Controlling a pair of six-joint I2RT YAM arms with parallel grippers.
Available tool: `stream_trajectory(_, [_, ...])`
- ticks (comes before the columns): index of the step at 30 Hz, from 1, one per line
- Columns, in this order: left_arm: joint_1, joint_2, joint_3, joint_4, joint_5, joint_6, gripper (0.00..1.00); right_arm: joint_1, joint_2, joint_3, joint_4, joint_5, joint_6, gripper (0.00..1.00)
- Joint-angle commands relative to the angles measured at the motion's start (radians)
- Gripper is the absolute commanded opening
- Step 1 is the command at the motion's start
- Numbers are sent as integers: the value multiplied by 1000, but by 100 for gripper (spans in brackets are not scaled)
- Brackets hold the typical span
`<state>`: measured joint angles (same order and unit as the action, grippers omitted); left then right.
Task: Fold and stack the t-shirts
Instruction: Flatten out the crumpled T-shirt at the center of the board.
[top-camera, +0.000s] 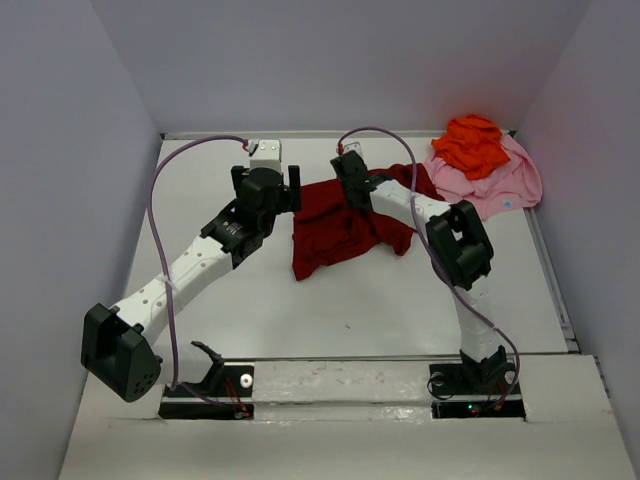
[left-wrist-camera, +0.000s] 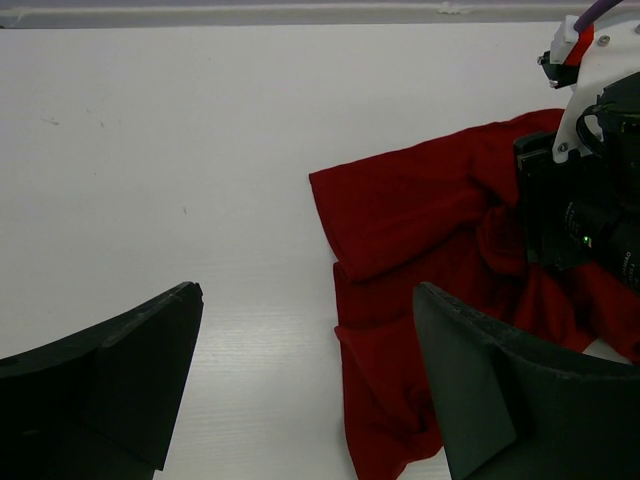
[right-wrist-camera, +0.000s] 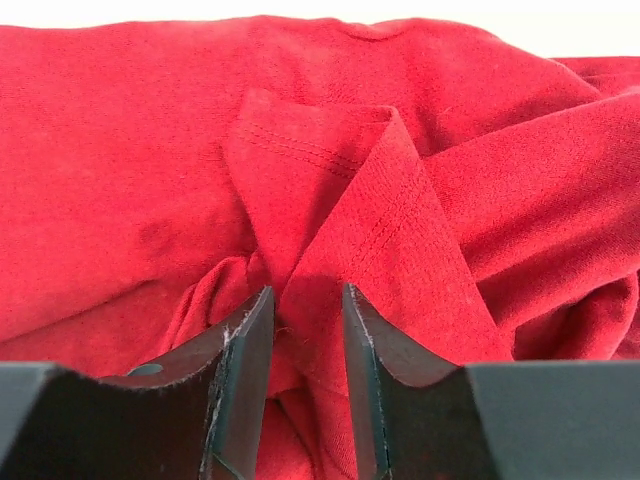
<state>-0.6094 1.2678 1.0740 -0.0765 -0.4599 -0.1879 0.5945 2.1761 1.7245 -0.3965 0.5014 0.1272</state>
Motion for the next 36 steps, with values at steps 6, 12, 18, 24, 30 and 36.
stream_trajectory(6, [-6, -22, 43, 21, -2, 8, 96, -15, 19, -17, 1, 22, 9, 33])
stream_trajectory(12, [-6, -21, 43, 23, 0, 10, 96, -24, 17, -25, 1, 25, 15, 13])
stream_trajectory(18, [-4, -18, 43, 23, 0, 10, 96, -24, -1, -26, 1, 25, 8, 0])
stream_trajectory(24, [-6, -1, 43, 23, 3, 5, 96, -24, -90, -36, 1, 51, -6, 0])
stream_trajectory(30, [-6, 15, 41, 23, 9, -2, 96, -24, -185, -55, 1, 45, -5, 0])
stream_trajectory(36, [-6, 44, 43, 20, 15, -10, 96, -24, -226, -68, -4, 39, -9, 0])
